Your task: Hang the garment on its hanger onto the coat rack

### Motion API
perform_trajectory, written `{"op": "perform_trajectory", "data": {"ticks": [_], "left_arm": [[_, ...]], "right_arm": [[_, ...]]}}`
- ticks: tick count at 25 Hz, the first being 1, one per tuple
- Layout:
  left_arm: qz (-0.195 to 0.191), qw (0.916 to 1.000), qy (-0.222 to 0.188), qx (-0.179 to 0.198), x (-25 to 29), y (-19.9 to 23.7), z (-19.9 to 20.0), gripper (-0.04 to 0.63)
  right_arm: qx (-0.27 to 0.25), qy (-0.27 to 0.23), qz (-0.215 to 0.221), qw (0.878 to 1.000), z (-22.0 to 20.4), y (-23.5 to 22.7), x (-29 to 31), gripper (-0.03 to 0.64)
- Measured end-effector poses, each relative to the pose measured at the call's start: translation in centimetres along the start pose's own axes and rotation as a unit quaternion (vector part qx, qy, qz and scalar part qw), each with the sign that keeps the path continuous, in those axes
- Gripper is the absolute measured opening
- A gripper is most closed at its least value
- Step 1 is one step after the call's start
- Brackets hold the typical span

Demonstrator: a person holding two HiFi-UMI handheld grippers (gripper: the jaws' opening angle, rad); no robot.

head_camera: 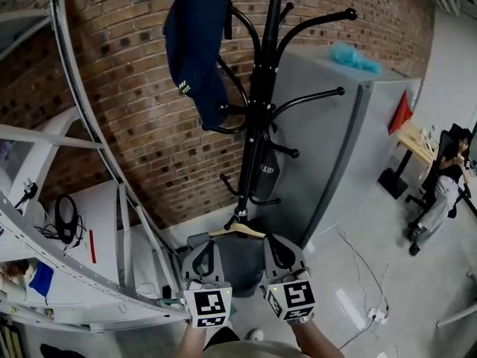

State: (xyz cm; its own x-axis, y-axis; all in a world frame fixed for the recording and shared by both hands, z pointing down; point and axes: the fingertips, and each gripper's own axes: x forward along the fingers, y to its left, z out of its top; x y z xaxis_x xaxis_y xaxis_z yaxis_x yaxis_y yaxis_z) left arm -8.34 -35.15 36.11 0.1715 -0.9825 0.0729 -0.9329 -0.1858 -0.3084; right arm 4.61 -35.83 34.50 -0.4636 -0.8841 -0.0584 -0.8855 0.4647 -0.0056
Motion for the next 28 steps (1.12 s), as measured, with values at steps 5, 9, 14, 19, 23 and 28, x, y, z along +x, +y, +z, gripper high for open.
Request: {"op": "perform_trajectory", "data": {"ticks": [5, 9, 14, 19, 23, 28], "left_arm": [[-0.017, 0.9987, -0.008, -0.047, -1.8, -0.6, 0.4, 0.005], [-0.013, 0.9989, -0.002, -0.045, -2.6, -0.7, -0.1, 0.005], [-0.015, 0.9991, -0.009, -0.04, -2.5, -1.1, -0.6, 0.005], [-0.02, 0.9989, 0.003, -0.042, -2.5, -1.5, -1.0, 0.005], [-0.027, 0.9971, -0.01, -0.07, -2.7, -1.7, -0.7, 0.005], [-0.036, 0.9977, -0.009, -0.058, -2.7, -2.2, -0.6, 0.005]], "right_arm": [[-0.018, -0.005, 0.006, 1.0, 1.0, 0.6, -2.3, 0.021], [-0.021, 0.006, 0.009, 1.0, 0.7, 0.6, -3.3, 0.021], [-0.024, 0.008, 0.019, 1.0, 0.4, 1.0, -3.6, 0.021], [-0.019, 0.008, 0.029, 0.999, 0.2, 1.6, -3.6, 0.021], [-0.009, 0.007, 0.025, 1.0, 0.1, 1.5, -3.7, 0.021], [-0.004, 0.009, 0.02, 1.0, -0.1, 1.4, -4.0, 0.021]]}}
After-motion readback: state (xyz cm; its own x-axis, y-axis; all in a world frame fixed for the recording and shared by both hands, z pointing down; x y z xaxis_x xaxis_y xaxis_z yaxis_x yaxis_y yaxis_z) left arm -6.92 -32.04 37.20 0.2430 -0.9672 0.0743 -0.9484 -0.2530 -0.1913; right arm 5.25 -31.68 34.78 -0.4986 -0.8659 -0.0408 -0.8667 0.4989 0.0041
